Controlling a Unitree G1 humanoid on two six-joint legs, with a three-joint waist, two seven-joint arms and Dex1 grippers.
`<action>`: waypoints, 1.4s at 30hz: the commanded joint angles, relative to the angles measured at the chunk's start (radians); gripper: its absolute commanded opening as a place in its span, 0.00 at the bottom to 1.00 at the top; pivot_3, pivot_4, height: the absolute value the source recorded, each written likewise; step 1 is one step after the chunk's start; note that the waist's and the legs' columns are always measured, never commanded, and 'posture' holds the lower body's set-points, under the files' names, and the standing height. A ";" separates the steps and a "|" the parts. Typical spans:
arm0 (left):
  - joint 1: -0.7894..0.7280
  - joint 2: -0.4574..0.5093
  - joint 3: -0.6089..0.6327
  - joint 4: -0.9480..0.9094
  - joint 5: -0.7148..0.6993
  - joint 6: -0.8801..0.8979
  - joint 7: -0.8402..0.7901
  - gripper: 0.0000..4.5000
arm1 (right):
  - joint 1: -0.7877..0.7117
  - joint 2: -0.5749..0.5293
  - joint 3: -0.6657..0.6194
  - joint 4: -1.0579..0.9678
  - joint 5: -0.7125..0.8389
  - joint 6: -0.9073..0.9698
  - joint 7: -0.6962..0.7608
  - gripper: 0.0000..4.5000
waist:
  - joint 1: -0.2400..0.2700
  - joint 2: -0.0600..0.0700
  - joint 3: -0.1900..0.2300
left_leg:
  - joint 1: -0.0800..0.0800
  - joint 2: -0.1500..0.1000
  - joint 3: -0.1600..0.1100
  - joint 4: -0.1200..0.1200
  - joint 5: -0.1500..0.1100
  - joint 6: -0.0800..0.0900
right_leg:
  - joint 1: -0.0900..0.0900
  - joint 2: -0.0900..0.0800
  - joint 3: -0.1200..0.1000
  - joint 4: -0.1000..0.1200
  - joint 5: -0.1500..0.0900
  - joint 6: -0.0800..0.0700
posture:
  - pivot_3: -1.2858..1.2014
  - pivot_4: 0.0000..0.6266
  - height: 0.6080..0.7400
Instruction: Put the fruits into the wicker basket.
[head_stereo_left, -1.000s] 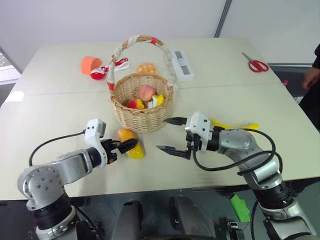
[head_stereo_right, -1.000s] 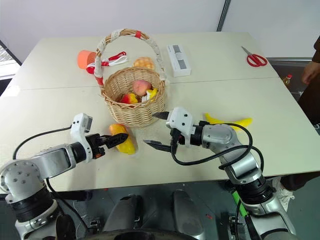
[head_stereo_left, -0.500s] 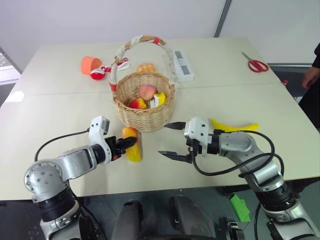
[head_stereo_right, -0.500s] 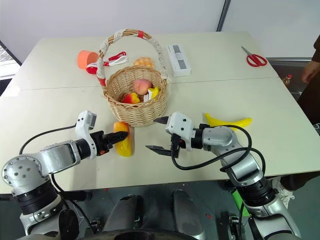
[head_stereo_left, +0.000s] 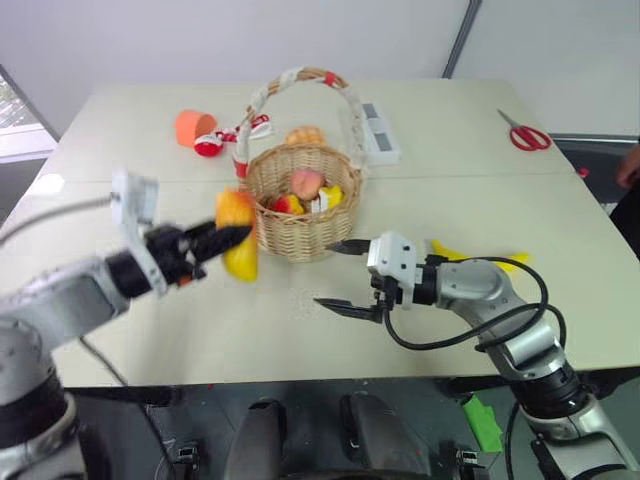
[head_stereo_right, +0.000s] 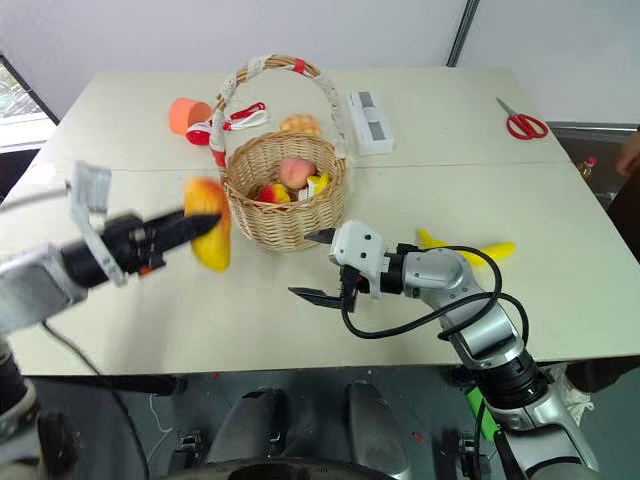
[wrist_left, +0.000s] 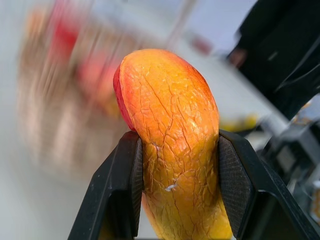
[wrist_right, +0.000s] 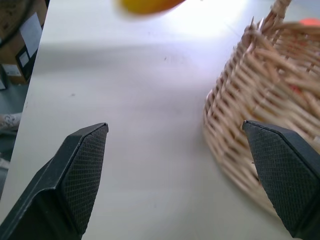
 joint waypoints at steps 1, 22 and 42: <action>-0.169 -0.020 -0.174 0.056 0.169 -0.080 0.036 0.42 | -0.023 0.016 -0.011 -0.002 -0.001 -0.024 -0.006 1.00 | -0.001 0.000 0.000 | 0.000 0.000 0.000 0.000 0.000 0.000 | 0.000 0.000 0.000 0.000 0.000 0.000 | 0.52 0.24 1.00; -0.272 -0.115 -0.503 0.272 0.748 -0.546 -0.485 1.00 | 0.107 -0.162 -0.262 -0.033 -0.010 0.013 -0.072 1.00 | -0.002 0.000 0.000 | -0.002 -0.001 0.000 -0.001 0.000 0.000 | -0.002 0.001 0.000 0.000 0.000 0.001 | 0.52 0.24 1.00; 0.026 0.029 -0.637 0.038 0.861 -0.604 -0.806 1.00 | 0.093 -0.449 -0.246 0.428 -0.271 -0.178 0.023 1.00 | -0.007 0.001 0.000 | 0.000 0.000 0.002 0.000 0.000 0.001 | -0.001 0.002 0.002 0.000 0.000 0.001 | 0.52 0.24 1.00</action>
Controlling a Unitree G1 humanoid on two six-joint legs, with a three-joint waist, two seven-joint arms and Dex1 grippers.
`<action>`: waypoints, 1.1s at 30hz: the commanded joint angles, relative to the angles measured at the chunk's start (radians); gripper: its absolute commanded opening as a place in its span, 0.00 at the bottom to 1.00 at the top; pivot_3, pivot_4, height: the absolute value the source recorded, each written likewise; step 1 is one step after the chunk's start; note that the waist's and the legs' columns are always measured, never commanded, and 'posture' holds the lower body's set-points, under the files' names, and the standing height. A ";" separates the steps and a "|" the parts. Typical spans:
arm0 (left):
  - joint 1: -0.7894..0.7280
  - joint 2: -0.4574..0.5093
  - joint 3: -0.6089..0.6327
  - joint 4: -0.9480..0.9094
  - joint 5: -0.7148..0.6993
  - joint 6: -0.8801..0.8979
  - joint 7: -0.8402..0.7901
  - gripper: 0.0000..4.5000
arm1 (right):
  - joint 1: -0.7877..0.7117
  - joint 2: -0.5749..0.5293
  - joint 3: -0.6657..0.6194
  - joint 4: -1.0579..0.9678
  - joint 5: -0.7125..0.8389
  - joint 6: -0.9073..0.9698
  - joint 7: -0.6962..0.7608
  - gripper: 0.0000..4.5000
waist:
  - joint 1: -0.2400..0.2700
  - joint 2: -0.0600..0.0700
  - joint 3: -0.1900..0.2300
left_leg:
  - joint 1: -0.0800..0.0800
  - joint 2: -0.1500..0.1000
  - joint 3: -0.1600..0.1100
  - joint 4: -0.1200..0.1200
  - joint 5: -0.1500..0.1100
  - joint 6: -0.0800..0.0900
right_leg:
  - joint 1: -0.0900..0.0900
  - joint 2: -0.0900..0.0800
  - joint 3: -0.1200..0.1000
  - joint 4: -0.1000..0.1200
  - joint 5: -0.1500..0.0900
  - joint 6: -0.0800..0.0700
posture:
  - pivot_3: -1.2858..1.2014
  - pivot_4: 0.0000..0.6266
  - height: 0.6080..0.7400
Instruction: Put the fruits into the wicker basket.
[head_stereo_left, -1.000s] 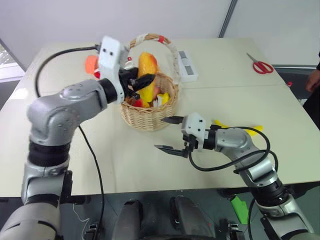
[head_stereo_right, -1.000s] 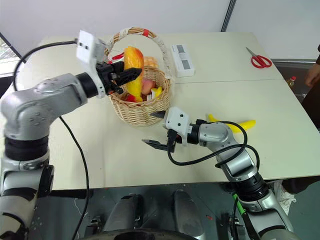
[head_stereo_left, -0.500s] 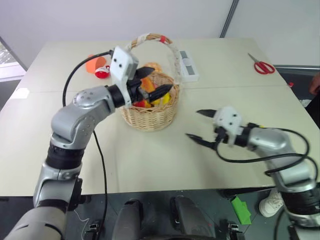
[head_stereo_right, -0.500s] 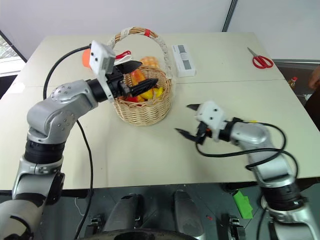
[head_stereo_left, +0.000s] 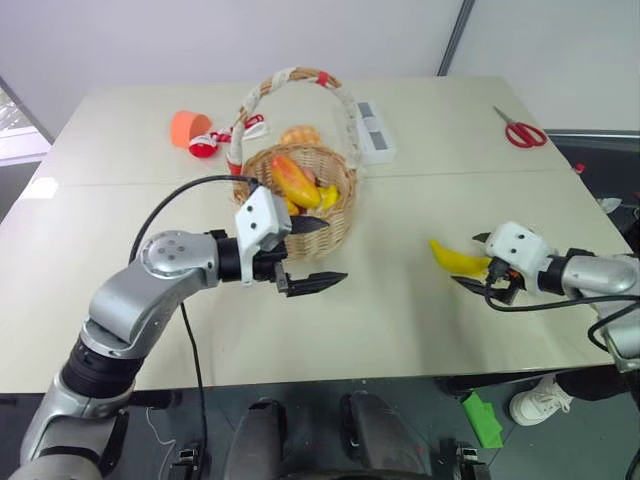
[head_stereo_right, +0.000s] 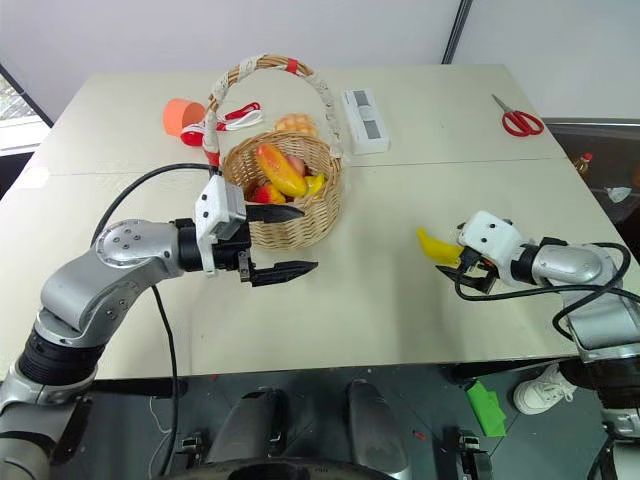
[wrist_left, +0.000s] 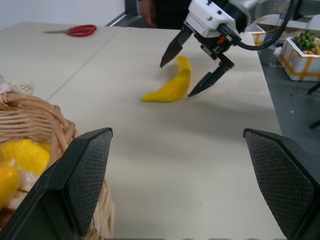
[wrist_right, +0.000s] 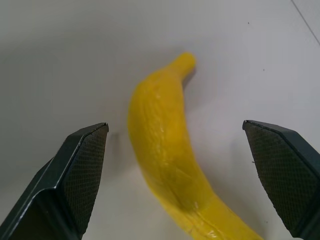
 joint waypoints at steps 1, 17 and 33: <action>0.011 0.001 0.000 -0.022 0.018 -0.031 -0.023 1.00 | -0.045 -0.027 0.027 0.039 -0.052 -0.021 0.020 0.95 | 0.000 0.000 0.000 | 0.000 0.000 0.000 0.000 0.000 0.000 | 0.000 0.000 0.000 0.000 0.000 0.000 | 0.52 0.24 1.00; 0.126 0.023 0.207 -0.013 -0.044 -0.012 0.014 1.00 | -0.139 0.032 -0.057 -0.204 0.067 -0.004 0.041 0.12 | -0.020 0.002 0.001 | 0.000 0.002 0.000 0.000 0.000 0.000 | 0.000 0.000 0.000 0.001 0.000 0.000 | 0.52 0.24 1.00; 0.209 0.045 0.383 0.005 -0.083 0.002 0.086 1.00 | -0.658 0.629 0.320 -0.044 -0.030 -0.134 -0.138 0.12 | -0.020 0.002 0.001 | -0.001 0.004 -0.001 0.000 0.000 0.000 | -0.001 -0.003 -0.002 0.002 0.000 0.000 | 0.52 0.24 1.00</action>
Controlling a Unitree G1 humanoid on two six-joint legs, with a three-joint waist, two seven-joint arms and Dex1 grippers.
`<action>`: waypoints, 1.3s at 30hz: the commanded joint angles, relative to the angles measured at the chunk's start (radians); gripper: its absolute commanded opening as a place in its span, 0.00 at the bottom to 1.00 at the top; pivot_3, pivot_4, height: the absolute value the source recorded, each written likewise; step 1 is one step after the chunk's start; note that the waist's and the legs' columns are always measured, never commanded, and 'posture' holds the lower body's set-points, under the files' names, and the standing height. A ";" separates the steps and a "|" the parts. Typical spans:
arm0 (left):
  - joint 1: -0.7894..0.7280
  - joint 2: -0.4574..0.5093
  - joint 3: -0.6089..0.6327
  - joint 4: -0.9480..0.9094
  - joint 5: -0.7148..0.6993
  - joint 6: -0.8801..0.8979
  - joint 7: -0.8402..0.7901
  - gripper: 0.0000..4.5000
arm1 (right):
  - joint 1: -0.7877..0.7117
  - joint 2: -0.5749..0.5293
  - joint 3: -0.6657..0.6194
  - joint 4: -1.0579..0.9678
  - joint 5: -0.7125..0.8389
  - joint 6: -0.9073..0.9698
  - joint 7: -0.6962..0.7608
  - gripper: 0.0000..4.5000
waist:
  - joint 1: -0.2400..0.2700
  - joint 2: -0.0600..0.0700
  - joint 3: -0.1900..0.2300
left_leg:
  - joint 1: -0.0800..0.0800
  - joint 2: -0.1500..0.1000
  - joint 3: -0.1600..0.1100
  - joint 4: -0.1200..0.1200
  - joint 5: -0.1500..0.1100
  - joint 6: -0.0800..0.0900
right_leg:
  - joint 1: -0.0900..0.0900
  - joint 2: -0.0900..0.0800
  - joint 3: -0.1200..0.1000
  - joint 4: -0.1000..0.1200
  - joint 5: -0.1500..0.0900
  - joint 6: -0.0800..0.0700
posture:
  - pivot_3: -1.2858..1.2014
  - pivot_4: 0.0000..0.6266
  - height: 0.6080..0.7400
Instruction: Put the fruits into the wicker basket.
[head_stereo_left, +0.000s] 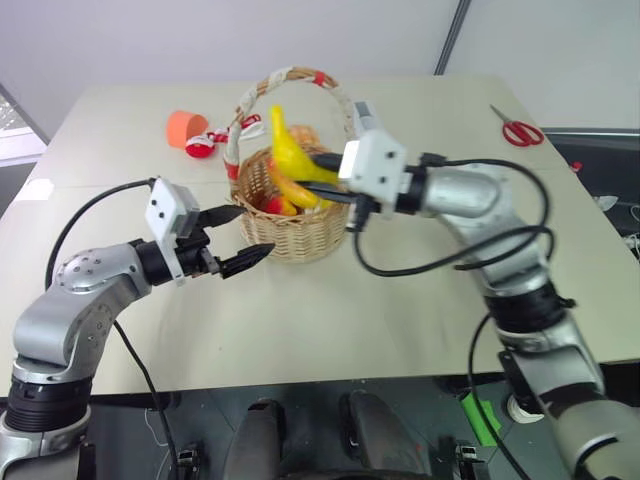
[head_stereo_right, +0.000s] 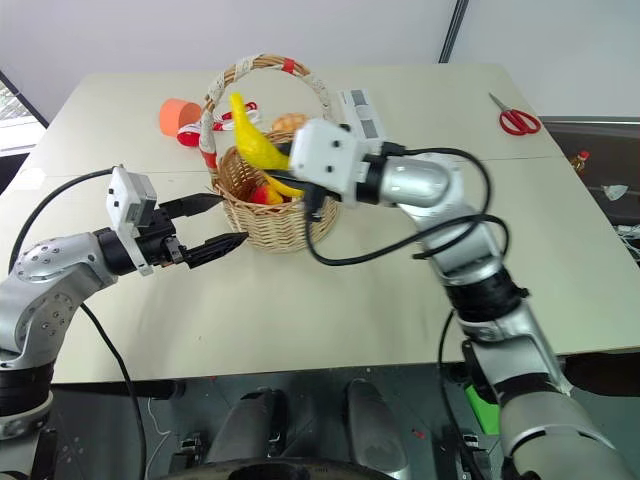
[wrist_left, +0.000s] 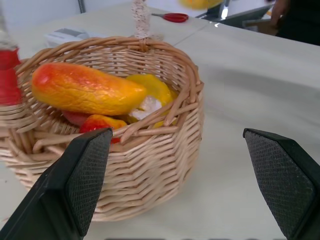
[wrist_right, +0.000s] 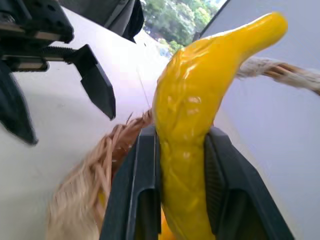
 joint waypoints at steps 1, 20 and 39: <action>0.008 -0.012 0.029 -0.053 -0.019 -0.007 0.031 1.00 | -0.061 0.058 0.020 0.107 -0.065 -0.133 -0.050 0.12 | -0.001 0.000 0.000 | 0.000 0.000 0.000 0.000 0.000 0.000 | 0.000 0.000 0.000 0.000 0.000 0.000 | 0.52 0.24 1.00; 0.035 -0.042 0.059 -0.094 -0.086 0.003 0.087 1.00 | 0.083 0.075 -0.276 -0.070 0.257 0.174 -0.109 0.90 | 0.000 0.000 0.000 | 0.000 0.001 -0.003 -0.001 0.000 0.000 | 0.000 0.000 0.000 0.001 0.000 0.000 | 0.52 0.24 1.00; -0.002 -0.160 0.069 -0.032 -0.125 -0.059 0.151 1.00 | -0.062 0.246 -0.346 0.544 0.153 0.048 -0.388 0.37 | -0.026 0.001 0.000 | 0.000 0.002 0.001 -0.002 0.000 0.000 | -0.001 0.003 0.001 0.001 0.001 -0.002 | 0.52 0.24 1.00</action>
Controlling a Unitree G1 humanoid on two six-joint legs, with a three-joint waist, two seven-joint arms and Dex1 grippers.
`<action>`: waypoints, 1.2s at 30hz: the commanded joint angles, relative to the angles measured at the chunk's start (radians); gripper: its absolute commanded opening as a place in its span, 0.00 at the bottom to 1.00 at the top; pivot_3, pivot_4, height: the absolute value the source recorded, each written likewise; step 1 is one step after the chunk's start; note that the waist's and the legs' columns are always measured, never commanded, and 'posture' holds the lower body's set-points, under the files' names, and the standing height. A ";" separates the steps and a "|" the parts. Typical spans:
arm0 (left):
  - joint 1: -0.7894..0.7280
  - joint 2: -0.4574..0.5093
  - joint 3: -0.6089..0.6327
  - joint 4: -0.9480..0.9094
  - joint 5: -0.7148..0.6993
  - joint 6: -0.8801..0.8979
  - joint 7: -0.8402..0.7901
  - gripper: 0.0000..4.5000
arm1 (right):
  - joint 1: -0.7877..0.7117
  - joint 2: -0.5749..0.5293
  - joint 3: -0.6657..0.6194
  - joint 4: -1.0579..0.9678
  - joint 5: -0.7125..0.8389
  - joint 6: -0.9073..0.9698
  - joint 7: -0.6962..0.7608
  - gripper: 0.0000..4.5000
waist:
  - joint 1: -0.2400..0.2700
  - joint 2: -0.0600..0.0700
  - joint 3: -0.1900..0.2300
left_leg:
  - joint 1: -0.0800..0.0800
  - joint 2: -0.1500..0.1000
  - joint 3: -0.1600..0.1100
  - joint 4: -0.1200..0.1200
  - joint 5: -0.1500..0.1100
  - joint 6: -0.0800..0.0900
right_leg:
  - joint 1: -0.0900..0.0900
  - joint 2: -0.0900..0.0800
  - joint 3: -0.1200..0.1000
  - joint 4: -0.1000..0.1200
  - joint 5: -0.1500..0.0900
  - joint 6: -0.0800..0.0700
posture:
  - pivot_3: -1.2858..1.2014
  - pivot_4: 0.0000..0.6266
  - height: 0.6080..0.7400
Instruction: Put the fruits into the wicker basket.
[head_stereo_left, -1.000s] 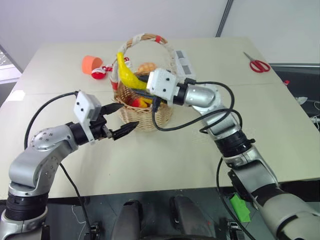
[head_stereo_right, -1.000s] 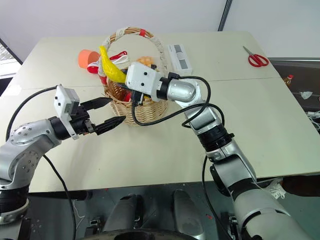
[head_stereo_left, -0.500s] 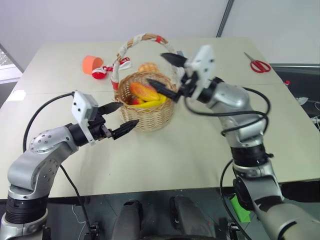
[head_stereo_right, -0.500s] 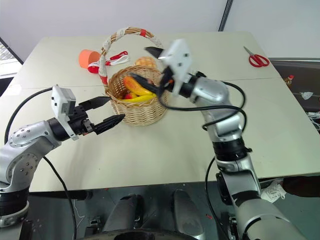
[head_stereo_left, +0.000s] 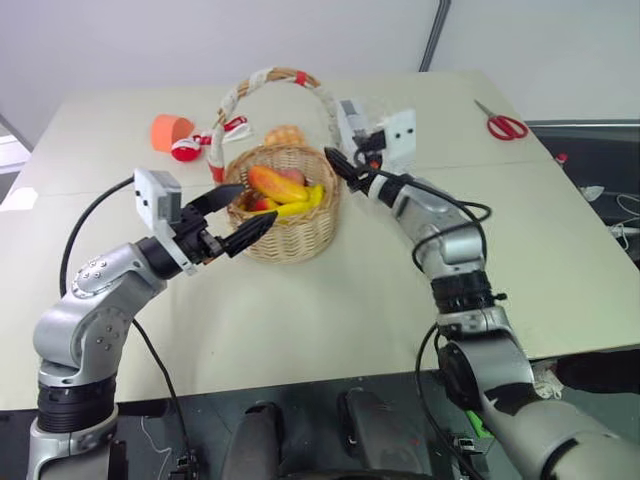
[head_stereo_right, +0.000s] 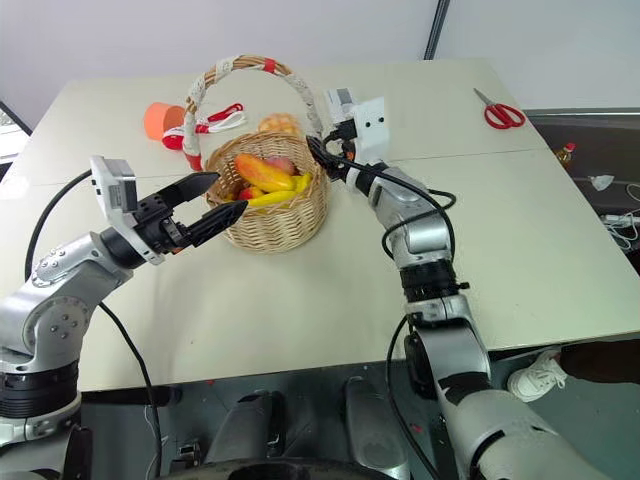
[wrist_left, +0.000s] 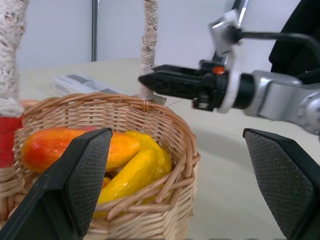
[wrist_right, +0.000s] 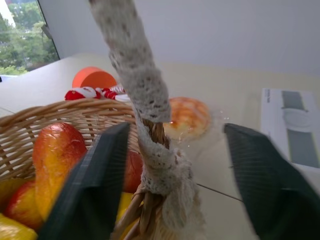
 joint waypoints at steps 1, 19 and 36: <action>0.014 -0.008 0.011 -0.037 0.002 -0.027 0.015 1.00 | -0.040 0.004 -0.016 0.043 0.002 -0.066 0.019 0.25 | 0.001 0.000 0.000 | 0.000 0.000 0.000 0.000 0.000 0.000 | 0.000 0.000 0.000 0.000 0.000 0.000 | 0.52 0.24 1.00; -0.042 -0.044 -0.083 0.007 0.025 -0.047 0.001 1.00 | 0.242 -0.296 -0.299 -0.412 -0.005 0.018 -0.154 0.03 | 0.026 0.000 0.000 | -0.002 -0.002 0.000 0.000 0.000 0.000 | 0.000 -0.002 0.000 -0.002 0.000 0.000 | 0.52 0.24 1.00; -0.136 -0.093 -0.147 0.156 0.135 -0.123 -0.056 1.00 | 0.376 -0.386 -0.449 -0.365 -0.002 -0.057 -0.264 0.80 | 0.004 0.001 0.000 | 0.000 -0.002 0.001 -0.001 0.000 0.000 | 0.000 0.002 0.002 -0.001 0.000 0.000 | 0.52 0.24 1.00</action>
